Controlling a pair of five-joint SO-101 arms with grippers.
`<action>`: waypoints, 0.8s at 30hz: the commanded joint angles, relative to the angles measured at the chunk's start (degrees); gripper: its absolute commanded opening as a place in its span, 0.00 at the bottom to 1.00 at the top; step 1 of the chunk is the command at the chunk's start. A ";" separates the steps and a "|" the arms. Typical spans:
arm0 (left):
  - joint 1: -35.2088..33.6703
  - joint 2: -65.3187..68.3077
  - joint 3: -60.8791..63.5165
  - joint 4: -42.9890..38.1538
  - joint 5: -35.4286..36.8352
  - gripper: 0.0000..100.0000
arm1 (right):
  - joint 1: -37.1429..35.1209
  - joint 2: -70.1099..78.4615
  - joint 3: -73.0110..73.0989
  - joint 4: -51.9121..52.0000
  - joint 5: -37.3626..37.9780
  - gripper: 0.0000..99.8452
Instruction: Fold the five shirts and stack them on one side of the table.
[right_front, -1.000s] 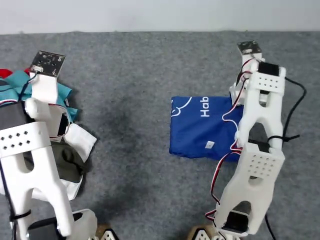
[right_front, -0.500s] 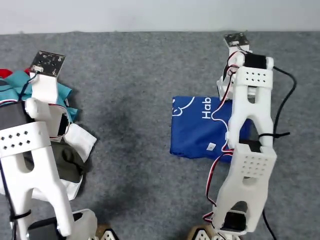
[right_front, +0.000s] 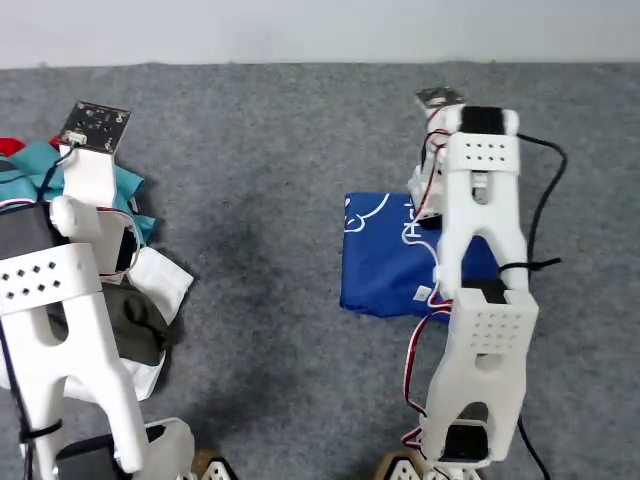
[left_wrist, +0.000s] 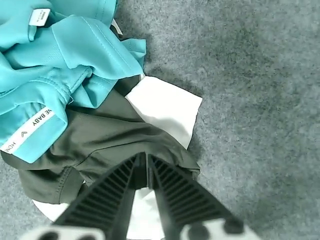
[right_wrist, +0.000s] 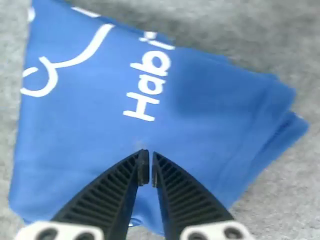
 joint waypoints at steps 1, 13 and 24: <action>-0.18 -1.93 -0.22 0.09 -0.09 0.01 | -4.09 -5.93 3.78 2.51 -0.26 0.01; -3.60 -2.02 -0.31 1.14 -0.09 0.01 | -18.51 -20.35 27.25 1.54 -0.79 0.01; -5.10 -1.93 -0.22 1.05 -0.09 0.01 | -20.62 -11.74 42.55 -15.60 -0.79 0.01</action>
